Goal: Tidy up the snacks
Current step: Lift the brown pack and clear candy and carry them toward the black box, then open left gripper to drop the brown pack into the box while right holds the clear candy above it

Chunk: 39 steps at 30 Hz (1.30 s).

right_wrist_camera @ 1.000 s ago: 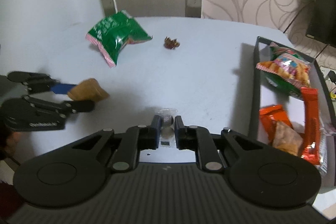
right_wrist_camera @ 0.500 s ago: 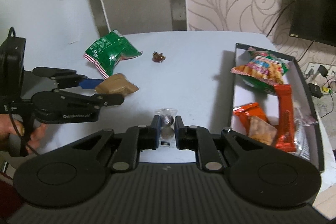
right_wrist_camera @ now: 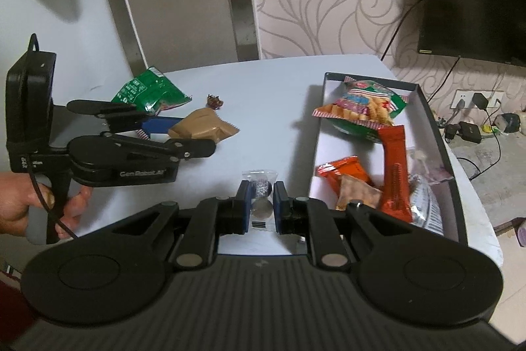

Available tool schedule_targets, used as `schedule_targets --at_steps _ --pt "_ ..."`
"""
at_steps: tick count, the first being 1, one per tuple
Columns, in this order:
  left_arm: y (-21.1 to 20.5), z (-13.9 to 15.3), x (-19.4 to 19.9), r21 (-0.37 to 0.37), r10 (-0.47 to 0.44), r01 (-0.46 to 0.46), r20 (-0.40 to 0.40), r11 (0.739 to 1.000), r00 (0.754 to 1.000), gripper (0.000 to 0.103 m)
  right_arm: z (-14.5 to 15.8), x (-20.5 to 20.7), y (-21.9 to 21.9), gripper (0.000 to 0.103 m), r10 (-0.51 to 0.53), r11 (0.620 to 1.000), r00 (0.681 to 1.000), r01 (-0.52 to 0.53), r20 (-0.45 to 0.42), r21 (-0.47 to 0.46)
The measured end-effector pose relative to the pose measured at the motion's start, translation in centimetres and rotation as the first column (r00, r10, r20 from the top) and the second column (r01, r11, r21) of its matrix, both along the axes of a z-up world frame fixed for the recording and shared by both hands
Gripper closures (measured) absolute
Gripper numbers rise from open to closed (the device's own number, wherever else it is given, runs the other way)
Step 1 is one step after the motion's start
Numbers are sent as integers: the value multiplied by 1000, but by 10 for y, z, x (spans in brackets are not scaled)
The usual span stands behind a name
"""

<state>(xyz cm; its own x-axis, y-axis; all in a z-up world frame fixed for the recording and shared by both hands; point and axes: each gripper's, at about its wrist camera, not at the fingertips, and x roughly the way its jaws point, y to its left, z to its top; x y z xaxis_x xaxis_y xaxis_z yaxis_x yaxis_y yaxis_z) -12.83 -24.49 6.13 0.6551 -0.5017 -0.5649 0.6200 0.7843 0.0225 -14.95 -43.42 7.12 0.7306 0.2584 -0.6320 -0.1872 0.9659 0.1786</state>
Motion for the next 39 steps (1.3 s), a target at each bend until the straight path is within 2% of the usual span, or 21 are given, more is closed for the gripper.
schedule_targets --at_steps 10,17,22,28,30,31,39 --pt "-54 7 7 0 -101 101 22 995 995 54 -4 -15 -13 87 -13 999 999 14 -32 37" --pt "-113 0 13 20 -174 174 32 985 984 54 -3 -32 -39 87 -87 995 996 88 -31 40" --pt "-144 -9 19 44 -190 189 32 981 981 53 -1 -44 -57 87 -141 989 989 143 -31 41" --pt "-155 -14 20 72 -177 173 60 982 982 48 -1 -53 -74 87 -183 982 983 184 -33 46" --pt "-156 -12 17 81 -175 168 87 983 981 34 -1 -53 -78 87 -189 981 981 190 -33 49" --pt "-155 -11 16 79 -171 163 101 983 980 32 -1 -53 -80 87 -190 980 981 192 -32 48" --pt "-133 2 7 35 -134 131 96 991 986 31 2 -22 -98 87 -181 982 983 181 -14 53"
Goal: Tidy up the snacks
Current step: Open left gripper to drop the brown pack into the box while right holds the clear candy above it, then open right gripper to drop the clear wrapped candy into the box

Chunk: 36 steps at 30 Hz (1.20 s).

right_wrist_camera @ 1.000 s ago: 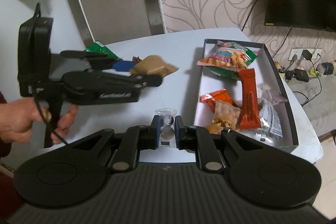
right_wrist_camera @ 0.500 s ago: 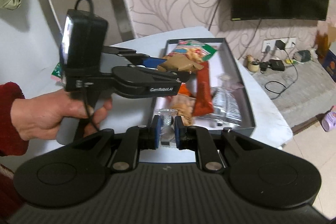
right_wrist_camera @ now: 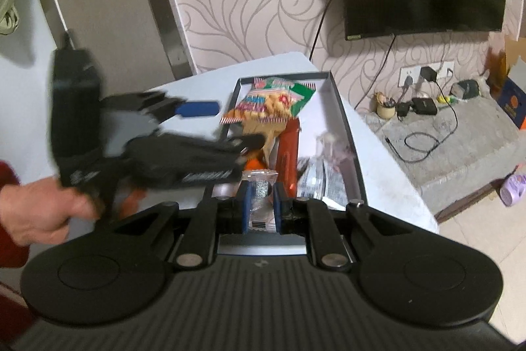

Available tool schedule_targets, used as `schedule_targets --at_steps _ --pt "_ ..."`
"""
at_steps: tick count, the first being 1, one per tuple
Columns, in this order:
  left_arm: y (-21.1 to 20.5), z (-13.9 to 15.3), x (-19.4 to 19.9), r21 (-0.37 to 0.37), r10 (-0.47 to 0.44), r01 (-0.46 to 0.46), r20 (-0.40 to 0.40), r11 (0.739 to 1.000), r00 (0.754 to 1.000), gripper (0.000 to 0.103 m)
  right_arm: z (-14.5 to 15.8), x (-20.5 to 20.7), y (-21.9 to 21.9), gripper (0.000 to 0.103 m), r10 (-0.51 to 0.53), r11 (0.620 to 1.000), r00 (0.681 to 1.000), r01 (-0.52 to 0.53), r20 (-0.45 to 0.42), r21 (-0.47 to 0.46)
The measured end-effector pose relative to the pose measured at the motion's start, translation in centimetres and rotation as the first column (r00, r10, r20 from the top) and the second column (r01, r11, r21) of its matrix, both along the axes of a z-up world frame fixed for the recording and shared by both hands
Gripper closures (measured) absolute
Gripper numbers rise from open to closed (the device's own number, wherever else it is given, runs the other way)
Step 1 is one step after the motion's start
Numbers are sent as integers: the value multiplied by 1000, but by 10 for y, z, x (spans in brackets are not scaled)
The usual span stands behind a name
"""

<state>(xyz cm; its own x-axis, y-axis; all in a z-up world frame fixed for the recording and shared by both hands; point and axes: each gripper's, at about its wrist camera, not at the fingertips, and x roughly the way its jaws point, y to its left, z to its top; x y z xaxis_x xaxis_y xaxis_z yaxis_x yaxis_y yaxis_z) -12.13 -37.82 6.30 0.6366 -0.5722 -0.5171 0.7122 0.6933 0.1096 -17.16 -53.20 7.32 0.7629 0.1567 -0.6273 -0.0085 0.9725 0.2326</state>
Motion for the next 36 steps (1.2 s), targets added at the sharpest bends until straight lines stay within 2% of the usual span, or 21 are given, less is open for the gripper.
schedule_targets --at_steps 11,20,36 --pt "33 6 -2 -24 90 -92 -57 996 994 31 0 58 5 87 86 996 996 -86 10 -10" --pt "46 3 -2 -26 136 -138 -80 990 988 31 -4 83 4 87 120 992 993 -120 3 -32" --pt "69 2 -13 -18 183 -184 -59 983 981 31 -11 149 -23 87 82 994 997 -83 -7 -67"
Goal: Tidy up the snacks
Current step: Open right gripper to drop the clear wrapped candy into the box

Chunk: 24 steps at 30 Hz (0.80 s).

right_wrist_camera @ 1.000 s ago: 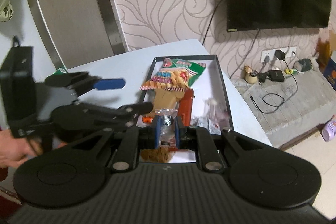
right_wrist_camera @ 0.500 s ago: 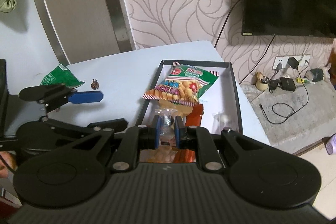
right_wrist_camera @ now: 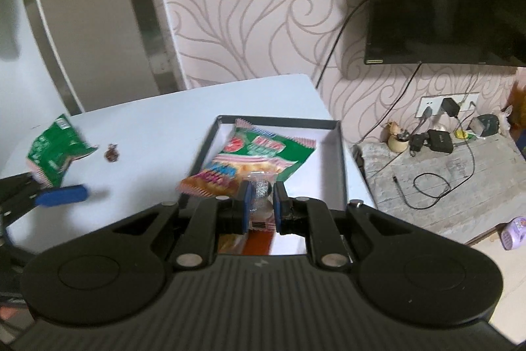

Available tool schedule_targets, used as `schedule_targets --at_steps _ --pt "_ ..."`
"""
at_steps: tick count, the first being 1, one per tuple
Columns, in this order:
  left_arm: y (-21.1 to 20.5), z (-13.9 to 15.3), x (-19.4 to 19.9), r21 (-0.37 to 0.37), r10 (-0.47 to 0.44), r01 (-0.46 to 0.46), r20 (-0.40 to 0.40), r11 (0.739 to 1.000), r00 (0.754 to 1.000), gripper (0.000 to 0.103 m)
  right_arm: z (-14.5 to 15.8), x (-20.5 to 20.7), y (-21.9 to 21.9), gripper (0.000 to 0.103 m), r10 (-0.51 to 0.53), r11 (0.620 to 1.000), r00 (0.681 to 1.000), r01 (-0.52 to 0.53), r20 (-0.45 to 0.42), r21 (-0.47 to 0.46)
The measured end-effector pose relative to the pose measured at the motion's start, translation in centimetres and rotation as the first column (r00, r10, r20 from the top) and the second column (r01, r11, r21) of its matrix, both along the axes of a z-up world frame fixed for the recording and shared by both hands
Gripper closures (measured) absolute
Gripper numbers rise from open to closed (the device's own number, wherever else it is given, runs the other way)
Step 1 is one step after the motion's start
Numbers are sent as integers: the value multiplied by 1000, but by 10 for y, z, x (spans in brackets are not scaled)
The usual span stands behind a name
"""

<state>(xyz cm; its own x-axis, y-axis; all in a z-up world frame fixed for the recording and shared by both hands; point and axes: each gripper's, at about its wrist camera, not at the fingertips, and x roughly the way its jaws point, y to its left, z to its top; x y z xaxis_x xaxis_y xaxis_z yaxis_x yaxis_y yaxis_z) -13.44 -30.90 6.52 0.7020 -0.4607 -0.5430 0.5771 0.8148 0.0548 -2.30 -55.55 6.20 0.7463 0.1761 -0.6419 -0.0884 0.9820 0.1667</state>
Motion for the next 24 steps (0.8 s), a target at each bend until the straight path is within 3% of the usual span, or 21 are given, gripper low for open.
schedule_targets --at_steps 24 --pt "26 1 0 22 90 -90 -9 996 996 31 -54 80 -21 86 -71 997 990 73 -119 14"
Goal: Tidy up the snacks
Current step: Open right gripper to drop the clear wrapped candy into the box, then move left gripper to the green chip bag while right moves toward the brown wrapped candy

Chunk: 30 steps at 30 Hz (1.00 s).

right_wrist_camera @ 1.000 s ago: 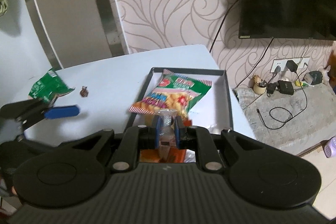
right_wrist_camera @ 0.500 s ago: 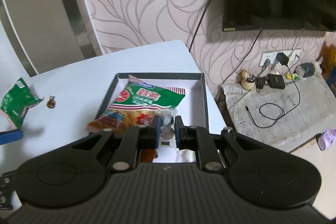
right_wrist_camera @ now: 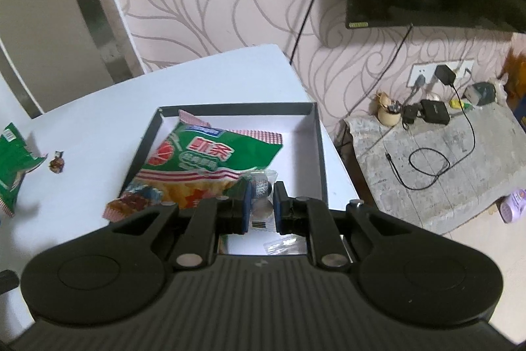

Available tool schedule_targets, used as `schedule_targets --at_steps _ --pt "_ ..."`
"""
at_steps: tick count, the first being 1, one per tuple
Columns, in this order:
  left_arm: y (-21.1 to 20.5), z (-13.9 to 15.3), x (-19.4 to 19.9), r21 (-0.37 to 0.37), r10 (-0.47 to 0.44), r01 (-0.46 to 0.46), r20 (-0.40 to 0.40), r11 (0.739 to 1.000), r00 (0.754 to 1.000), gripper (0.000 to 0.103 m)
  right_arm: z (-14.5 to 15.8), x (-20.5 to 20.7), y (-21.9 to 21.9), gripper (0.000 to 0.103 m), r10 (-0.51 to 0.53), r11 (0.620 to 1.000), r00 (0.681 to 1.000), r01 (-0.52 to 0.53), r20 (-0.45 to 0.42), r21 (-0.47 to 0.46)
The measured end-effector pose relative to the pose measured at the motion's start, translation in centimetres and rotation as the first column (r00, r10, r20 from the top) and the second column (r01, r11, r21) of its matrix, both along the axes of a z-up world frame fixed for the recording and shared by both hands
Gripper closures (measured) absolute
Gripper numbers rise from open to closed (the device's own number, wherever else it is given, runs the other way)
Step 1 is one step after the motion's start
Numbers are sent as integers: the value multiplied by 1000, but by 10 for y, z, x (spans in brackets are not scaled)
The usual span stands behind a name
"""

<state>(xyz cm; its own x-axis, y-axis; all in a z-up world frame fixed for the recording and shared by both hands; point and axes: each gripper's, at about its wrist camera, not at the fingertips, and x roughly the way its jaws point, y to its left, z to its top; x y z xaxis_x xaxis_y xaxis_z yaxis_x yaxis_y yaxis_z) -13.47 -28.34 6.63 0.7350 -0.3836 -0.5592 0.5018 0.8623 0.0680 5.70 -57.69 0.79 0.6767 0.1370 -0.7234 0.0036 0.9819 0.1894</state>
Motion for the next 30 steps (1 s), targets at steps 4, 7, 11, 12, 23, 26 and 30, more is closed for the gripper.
schedule_targets --at_steps 4,7,11,12,23,26,30 --pt "1 -1 0 0 -2 2 -7 1000 1000 31 -5 4 1 85 -8 1000 1000 8 -27 -11" --pt "1 -2 0 0 -7 7 -14 1000 1000 31 -5 0 3 76 -19 1000 1000 19 -21 -21" --pt "0 -3 0 -1 -21 21 -25 1000 999 31 -2 -11 3 38 -49 999 999 49 0 -20" --pt "0 -4 0 -2 -24 24 -28 1000 999 31 -1 -14 3 38 -49 999 999 49 5 -23" --pt "-3 -1 -4 4 -66 66 -13 998 998 31 26 -67 10 24 -93 996 993 93 77 10" --pt "-3 -1 -3 4 -67 67 -10 998 998 31 33 -86 19 16 -99 995 990 96 98 28" --pt "0 -2 -1 8 -57 57 1 998 998 31 41 -110 33 13 -89 995 989 82 120 58"
